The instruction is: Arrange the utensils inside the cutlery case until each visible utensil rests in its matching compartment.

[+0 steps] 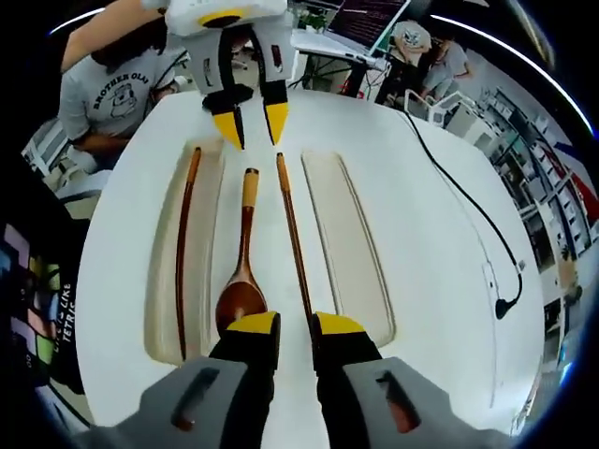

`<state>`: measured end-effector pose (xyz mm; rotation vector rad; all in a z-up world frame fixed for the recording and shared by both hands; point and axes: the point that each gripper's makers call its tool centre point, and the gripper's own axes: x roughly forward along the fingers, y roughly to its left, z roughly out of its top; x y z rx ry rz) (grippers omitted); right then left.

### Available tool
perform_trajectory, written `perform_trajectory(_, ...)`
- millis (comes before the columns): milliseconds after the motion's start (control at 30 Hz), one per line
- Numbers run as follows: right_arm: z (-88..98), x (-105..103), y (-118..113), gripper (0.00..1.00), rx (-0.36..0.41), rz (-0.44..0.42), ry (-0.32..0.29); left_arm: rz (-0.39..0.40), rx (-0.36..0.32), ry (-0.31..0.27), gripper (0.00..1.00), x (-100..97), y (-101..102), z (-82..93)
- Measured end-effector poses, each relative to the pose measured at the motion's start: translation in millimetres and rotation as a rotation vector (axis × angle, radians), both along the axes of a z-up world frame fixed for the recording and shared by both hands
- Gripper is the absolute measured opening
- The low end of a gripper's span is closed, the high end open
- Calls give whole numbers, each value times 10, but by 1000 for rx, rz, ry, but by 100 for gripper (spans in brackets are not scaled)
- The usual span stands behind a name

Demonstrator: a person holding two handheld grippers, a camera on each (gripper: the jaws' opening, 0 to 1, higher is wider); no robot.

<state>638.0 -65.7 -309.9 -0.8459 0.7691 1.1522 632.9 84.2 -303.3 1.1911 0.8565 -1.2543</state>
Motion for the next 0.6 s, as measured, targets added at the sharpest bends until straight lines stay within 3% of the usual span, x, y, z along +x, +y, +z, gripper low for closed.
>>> perform_trajectory(200, -66, 57, -37, 13, -41, 6, 28, 20, -1, 17, 18, 95, -6, -51)
perform_trajectory(600, -237, 78, -30, 12, -52, 28, 81, 45, 56, 85, 18, 149, 49, -248)
